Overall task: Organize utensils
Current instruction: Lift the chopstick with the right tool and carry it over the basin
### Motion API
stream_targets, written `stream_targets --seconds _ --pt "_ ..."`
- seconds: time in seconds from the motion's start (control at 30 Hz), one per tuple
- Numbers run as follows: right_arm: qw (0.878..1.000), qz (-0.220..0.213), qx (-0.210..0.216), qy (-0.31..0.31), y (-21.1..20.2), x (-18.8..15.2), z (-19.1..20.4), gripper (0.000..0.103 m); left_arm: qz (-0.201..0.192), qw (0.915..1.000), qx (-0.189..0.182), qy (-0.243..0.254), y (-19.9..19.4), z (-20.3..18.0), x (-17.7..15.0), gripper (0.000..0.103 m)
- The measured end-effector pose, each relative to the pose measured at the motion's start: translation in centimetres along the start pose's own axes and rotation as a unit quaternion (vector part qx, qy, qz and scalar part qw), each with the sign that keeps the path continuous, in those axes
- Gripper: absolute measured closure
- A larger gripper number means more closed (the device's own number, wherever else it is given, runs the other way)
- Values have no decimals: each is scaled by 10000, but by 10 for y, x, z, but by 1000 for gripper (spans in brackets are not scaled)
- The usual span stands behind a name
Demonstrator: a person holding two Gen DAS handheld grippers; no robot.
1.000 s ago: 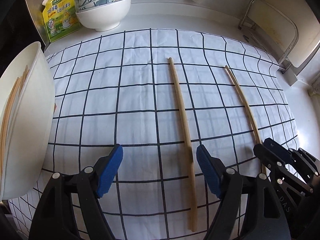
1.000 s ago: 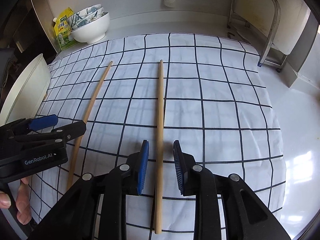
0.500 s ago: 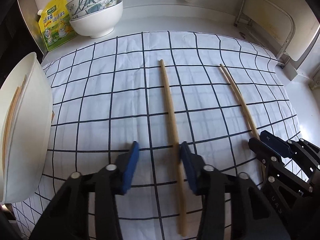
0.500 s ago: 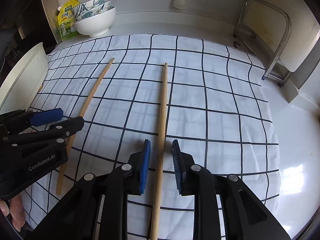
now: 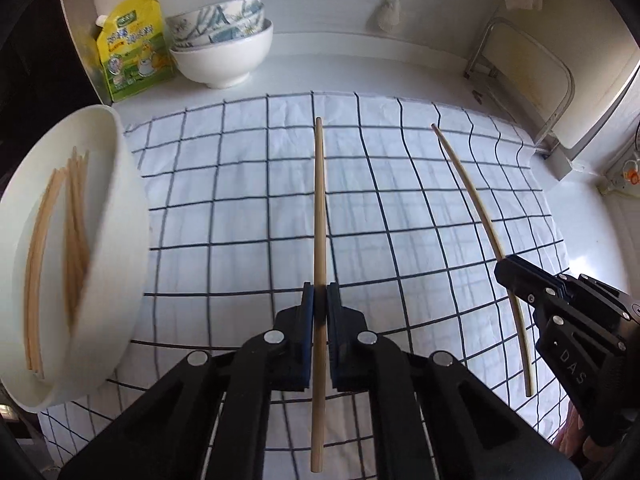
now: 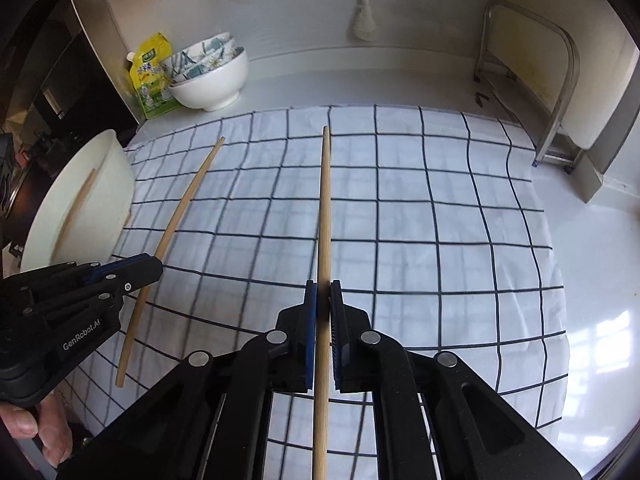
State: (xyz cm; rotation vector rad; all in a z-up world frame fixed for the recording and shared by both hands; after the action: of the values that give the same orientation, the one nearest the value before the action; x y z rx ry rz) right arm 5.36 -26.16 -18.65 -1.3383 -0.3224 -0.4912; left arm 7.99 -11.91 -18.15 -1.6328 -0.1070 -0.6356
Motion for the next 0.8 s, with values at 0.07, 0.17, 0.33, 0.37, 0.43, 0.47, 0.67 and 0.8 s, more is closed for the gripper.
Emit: stream_targets --seconds 0.07,0.17,0.33,0.37,0.43,0.47,0.67,0.8 --pt "9998 -112 105 -125 -13 9 20 97 -185 9998 31 -110 -20 18 6 96" --pt "9986 -230 336 -323 -29 24 55 97 -426 9985 77 -346 -49 49 15 96" --pt "9931 -334 774 -819 -37 45 131 97 -734 9933 365 -819 -87 115 19 96" --pt "9915 -330 857 -924 -35 47 147 97 -763 9917 461 -924 -92 130 17 96" --pt "9882 -278 1009 -1119 -30 50 175 97 -772 9890 618 -1101 -98 158 11 96" --pt "9863 -234 1098 -1211 -26 51 191 97 -764 9872 715 -1206 -100 174 7 96" --pt "9768 65 1463 -1560 3 49 269 97 -522 9802 1126 -1543 -94 244 -14 96" --pt "9733 255 1484 -1732 24 46 305 97 -393 9788 1169 -1635 -84 270 -22 96"
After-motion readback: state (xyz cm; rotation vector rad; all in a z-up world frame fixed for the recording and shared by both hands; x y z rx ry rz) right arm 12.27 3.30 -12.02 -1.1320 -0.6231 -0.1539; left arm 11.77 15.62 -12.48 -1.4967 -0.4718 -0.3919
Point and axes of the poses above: each gripper's, at about its wrist camera, not at the fingertips, and y roughly the way its jaws point, z to its left, x to its top, the point moved 10 cm from there along y, roughly the way its jaws point, and after that the axes turned 7 degrees about y, right-handed, at the moved point
